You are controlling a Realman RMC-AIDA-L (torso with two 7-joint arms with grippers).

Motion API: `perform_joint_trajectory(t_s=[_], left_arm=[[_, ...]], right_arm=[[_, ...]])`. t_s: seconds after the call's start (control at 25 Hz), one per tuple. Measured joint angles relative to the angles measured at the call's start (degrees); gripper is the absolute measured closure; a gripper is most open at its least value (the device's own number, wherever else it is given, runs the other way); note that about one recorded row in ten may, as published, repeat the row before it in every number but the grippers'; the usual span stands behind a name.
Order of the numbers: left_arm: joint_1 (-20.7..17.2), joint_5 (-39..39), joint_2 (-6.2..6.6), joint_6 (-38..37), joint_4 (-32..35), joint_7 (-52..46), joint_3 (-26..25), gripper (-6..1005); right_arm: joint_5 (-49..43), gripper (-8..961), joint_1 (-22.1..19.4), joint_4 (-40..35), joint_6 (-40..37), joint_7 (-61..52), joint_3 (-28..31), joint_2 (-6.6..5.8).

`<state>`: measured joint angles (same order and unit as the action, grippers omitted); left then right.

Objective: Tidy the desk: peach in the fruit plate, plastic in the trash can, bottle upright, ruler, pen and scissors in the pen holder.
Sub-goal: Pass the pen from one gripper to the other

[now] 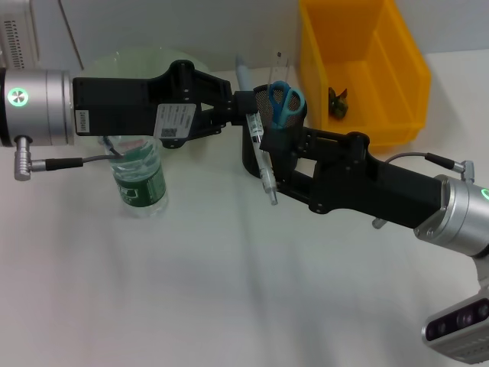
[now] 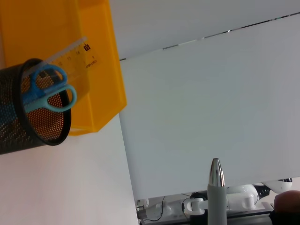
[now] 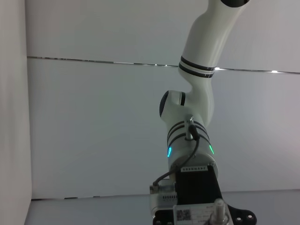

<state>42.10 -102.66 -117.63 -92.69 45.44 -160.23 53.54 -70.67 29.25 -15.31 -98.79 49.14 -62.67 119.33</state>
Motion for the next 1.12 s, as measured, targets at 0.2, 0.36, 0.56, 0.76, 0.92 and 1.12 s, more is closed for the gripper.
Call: perform_joint_trajectory(t_s=[0.2,0.36,0.56,0.76,0.92,1.12], left_arm=[[0.0,0.0,0.04,-0.2,0.0,0.0,0.0,812],[0.1,0.0,0.12,-0.4,0.0,0.1,0.0,811],[0.1,0.0,0.12,-0.4,0.0,0.1,0.0,809],[0.3,0.0,0.17,-0.8,0.1,0.3,-0.1,808],[0.3,0.0,0.21,-0.8,0.1,0.3,-0.2,806],[0.3,0.0,0.28,-0.8,0.1,0.4,-0.2,805]], right_arm=[[0.0,553,0.0,0.0,0.1,0.0,0.0,0.02],[0.0,558,-0.1,0.0,0.4,0.0,0.0,0.02],[-0.1,562,-0.2,0.0,0.5,0.2,-0.2,0.03],[-0.2,586,-0.2,0.0,0.6,1.0,-0.6,0.12],[-0.3,610,-0.2,0.0,0.6,1.0,-0.6,0.11],[-0.3,639,0.0,0.2,0.4,1.0,-0.6,0.11]])
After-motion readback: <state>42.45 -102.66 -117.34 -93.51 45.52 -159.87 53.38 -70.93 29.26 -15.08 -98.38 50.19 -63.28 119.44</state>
